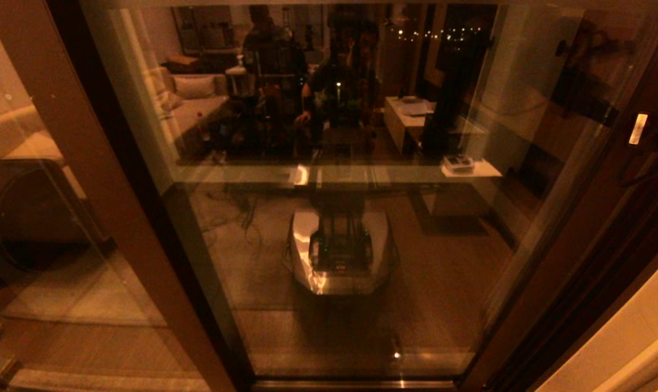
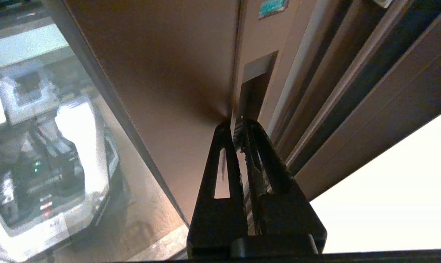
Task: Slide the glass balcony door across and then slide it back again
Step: Close the slid door
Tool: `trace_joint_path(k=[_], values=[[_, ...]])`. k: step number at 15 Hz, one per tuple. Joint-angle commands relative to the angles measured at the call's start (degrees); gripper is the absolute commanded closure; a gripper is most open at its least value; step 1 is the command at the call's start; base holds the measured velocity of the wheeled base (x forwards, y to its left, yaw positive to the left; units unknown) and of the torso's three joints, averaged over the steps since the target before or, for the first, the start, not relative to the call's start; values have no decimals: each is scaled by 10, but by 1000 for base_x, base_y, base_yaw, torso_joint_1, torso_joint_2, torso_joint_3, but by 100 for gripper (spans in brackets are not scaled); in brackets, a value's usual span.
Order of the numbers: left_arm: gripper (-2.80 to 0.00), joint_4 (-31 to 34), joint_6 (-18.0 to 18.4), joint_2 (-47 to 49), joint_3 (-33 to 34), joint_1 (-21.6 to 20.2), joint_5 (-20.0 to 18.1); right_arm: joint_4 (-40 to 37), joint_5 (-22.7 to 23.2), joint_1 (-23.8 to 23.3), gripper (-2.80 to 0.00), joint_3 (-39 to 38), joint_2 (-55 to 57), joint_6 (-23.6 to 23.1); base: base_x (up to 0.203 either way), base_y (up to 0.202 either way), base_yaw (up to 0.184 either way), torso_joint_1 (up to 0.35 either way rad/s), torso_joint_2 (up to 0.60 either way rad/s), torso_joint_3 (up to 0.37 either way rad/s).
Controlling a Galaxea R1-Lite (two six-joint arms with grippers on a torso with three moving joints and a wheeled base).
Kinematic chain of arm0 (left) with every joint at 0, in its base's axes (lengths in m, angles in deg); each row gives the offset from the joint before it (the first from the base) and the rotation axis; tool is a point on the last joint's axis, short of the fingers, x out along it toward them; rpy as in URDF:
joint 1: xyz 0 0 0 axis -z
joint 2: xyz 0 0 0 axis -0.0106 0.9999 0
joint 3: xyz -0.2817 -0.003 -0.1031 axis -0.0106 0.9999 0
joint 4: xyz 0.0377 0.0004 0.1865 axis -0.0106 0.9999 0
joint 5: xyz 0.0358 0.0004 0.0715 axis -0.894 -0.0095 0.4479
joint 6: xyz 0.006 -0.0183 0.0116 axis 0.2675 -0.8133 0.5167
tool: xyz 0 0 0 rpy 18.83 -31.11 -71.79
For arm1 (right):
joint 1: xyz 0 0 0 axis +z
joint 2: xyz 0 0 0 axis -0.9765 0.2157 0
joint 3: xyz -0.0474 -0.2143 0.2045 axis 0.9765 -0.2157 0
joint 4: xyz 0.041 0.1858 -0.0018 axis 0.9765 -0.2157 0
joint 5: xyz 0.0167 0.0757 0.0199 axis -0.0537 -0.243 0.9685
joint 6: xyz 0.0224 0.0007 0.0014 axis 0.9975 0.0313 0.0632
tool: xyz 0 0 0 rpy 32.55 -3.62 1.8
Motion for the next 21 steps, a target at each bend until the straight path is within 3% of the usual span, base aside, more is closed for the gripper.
trace_joint_path(k=[1,6,21], values=[[0,0,0,-1,0,0,0,-3,2,0,0,-3,-2,0,0,0,0,0,0,0],[0,0,0,0,0,0,0,-4,58,-30,0,-3,-4,1,0,0,0,0,0,0],[0,0,0,0,0,0,0,-5,78,-43,0,-12,-16,-1,0,0,0,0,0,0]])
